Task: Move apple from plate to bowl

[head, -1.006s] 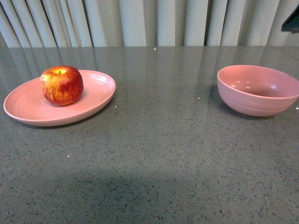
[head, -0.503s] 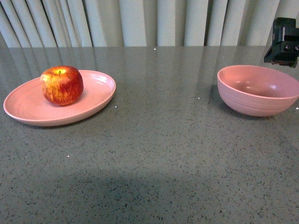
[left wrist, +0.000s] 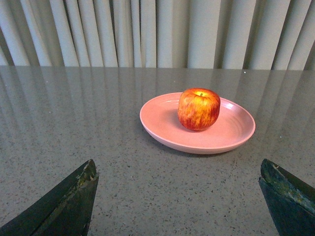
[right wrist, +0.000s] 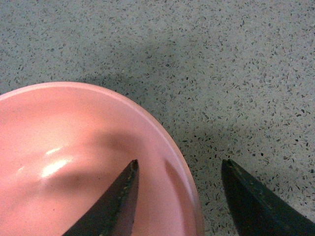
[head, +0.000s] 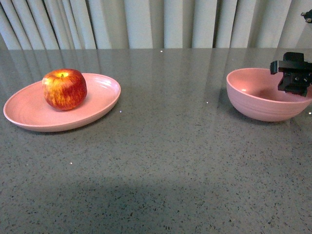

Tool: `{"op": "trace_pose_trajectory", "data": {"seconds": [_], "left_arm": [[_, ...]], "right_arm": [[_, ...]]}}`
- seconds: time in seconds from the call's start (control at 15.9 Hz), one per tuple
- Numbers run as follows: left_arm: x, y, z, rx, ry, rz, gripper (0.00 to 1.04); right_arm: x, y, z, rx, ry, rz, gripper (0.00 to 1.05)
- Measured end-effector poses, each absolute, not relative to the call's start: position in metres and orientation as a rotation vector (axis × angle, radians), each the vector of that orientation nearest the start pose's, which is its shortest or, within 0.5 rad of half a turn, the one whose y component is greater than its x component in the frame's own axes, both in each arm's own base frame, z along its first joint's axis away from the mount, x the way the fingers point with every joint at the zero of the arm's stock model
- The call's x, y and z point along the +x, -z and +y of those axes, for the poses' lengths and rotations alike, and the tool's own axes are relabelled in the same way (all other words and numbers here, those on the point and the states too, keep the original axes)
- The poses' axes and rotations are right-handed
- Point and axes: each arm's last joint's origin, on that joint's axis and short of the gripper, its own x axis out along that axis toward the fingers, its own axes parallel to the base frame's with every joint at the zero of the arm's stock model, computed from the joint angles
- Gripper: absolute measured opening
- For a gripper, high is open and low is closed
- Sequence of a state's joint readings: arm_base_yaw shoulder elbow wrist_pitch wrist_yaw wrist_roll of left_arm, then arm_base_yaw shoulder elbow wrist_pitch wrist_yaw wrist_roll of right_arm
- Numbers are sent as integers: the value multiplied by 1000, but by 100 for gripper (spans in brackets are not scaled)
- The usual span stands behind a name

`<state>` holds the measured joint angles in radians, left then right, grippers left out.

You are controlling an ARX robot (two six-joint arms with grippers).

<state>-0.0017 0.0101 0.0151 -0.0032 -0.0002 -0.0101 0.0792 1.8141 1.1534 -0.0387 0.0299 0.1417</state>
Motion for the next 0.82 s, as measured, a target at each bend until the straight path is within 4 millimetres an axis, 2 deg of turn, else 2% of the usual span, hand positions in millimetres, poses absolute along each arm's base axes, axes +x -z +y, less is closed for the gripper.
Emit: {"op": "trace_pose_trajectory", "data": {"seconds": [0.25,0.31,0.5,0.69,0.75,0.82], "left_arm": [[97,-168,0,-10,2,-2,98],[97,-168,0,-10,2,-2,98],[97,-168,0,-10,2,-2,98],[97,-168,0,-10,2,-2,98],[97,-168,0,-10,2,-2,98],[97,-168,0,-10,2,-2,98]], "right_arm": [[387,-196,31,106,2,707,7],[387,-198,32,111,0,702,3],[381,-210,33,115,-11,695,3],[373,-242,39,129,-53,630,3],[368,-270,49,136,-97,557,3],[361,-293,85,136,-197,516,3]]}}
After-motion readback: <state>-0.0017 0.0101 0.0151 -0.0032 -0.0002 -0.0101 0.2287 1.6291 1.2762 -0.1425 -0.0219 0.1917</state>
